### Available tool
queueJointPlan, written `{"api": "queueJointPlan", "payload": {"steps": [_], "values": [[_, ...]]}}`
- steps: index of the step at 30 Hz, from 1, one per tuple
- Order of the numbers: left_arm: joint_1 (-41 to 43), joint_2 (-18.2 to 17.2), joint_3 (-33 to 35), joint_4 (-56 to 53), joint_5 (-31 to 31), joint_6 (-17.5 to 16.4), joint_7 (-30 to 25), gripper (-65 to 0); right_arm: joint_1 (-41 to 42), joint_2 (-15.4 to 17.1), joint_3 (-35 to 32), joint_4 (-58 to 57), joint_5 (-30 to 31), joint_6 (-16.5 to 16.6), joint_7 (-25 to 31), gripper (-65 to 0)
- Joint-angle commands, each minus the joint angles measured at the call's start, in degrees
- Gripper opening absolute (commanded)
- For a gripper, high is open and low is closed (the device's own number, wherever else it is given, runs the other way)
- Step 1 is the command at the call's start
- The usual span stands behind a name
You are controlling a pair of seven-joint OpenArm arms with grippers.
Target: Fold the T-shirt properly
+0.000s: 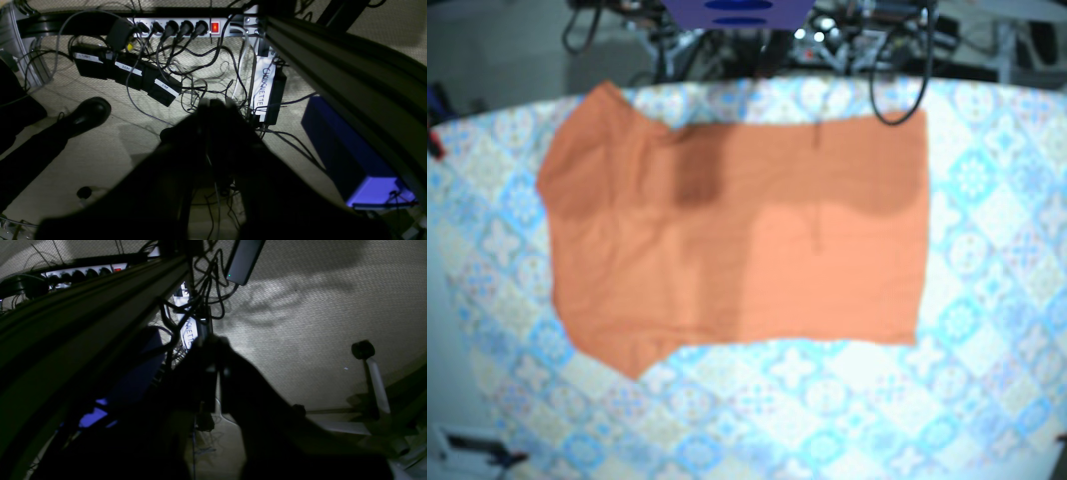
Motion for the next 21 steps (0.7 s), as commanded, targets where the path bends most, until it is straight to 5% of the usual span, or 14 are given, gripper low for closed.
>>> {"api": "queueJointPlan", "payload": {"steps": [1, 13, 21], "values": [[0.19, -0.19, 0.05, 0.28, 0.04, 0.08, -0.07, -64.2, -0.20, -0.23, 0.01, 0.11, -0.19, -0.03, 0.46, -65.0], [4.59, -2.13, 0.14, 1.51, 0.30, 0.08, -0.16, -64.2, -6.97, -0.23, -0.51, 3.10, -0.54, -0.03, 2.40, -65.0], [18.56, -7.31, 5.94, 17.77, 6.37, 0.25, -0.33, -64.2, -18.58, 2.32, -0.60, 13.39, -4.05, -0.12, 2.48, -65.0]]}}
